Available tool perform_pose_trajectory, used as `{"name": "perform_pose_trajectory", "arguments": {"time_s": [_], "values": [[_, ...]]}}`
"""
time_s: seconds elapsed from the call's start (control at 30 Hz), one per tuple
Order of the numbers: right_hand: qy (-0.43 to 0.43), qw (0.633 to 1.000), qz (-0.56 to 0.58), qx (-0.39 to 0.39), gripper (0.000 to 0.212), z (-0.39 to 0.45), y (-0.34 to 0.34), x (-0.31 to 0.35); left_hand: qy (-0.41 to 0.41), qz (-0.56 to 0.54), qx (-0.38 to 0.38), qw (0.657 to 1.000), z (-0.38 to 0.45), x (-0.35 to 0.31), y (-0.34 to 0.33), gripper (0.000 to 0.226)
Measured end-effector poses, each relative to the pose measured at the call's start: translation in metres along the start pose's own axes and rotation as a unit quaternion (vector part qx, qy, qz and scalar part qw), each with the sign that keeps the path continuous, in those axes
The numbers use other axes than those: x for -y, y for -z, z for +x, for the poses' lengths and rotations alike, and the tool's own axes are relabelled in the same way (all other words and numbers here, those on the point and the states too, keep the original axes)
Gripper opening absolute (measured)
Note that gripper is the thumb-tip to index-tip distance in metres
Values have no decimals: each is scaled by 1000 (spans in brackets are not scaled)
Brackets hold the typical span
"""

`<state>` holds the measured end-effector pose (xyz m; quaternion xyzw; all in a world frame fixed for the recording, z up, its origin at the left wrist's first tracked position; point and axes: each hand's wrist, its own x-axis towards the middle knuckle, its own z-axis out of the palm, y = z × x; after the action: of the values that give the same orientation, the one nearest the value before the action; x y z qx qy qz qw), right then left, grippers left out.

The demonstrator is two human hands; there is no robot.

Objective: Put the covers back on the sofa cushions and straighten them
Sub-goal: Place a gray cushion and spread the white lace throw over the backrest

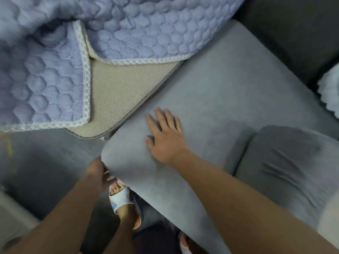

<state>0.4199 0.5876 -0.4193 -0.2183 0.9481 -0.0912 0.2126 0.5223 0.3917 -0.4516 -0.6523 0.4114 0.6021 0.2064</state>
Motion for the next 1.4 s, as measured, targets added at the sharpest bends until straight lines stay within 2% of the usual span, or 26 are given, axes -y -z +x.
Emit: {"name": "perform_pose_trajectory", "arguments": {"time_s": [0.07,0.1,0.17,0.2,0.3,0.37,0.4,0.47,0.5,0.57,0.63,0.67,0.77,0.8,0.87,0.97,1.03,1.1,1.13,1.17,1.23,1.27,1.33,1.4], "values": [[-24,996,33,85,67,-40,18,-3,-24,71,-55,996,-39,27,14,20],[-41,989,76,121,60,-58,29,-4,-41,97,-76,991,-66,38,14,17],[-69,962,208,161,48,-93,62,-1,-70,130,-68,987,-120,56,-2,9],[-76,948,271,146,46,-113,78,-1,-71,139,-40,987,-144,65,-18,12],[-103,922,372,-9,36,-206,130,-17,-88,198,75,973,-224,99,-87,20],[-156,901,390,-107,31,-271,154,-43,-167,275,121,939,-274,124,-133,23],[-184,893,383,-151,30,-297,158,-56,-228,322,108,913,-293,135,-149,27],[-245,872,359,-226,29,-362,168,-100,-391,404,33,826,-342,163,-178,23],[-274,858,346,-261,29,-395,167,-129,-496,431,21,754,-367,180,-190,19],[-358,827,319,-292,28,-460,161,-185,-635,498,88,584,-408,212,-212,20],[-470,779,310,-277,30,-527,148,-241,-644,588,174,457,-420,249,-230,22],[-521,752,309,-259,32,-556,139,-265,-634,635,194,398,-418,261,-233,24],[-636,675,300,-224,45,-628,112,-322,-608,743,214,179,-400,286,-234,34],[-661,656,298,-210,51,-645,105,-338,-603,760,214,117,-395,291,-233,35],[-686,635,306,-181,63,-667,96,-364,-601,775,195,17,-382,294,-231,32],[-703,601,345,-159,74,-679,93,-395,-589,783,174,-94,-368,290,-225,27],[-708,563,390,-172,74,-684,88,-411,-604,769,168,-123,-362,288,-216,21],[-699,531,438,-197,76,-687,85,-421,-623,758,158,-115,-361,283,-211,23],[-698,521,449,-201,75,-686,88,-422,-635,753,148,-93,-363,279,-212,25],[-698,520,450,-199,72,-682,94,-419,-644,751,131,-57,-366,272,-212,27],[-709,538,418,-184,66,-677,109,-407,-662,743,90,40,-383,255,-217,35],[-713,550,402,-166,67,-673,118,-397,-671,734,76,77,-392,247,-220,39],[-701,574,406,-120,74,-662,146,-369,-678,722,70,119,-418,233,-224,47],[-661,584,465,-80,75,-648,173,-341,-679,714,72,156,-445,225,-226,53]]}}
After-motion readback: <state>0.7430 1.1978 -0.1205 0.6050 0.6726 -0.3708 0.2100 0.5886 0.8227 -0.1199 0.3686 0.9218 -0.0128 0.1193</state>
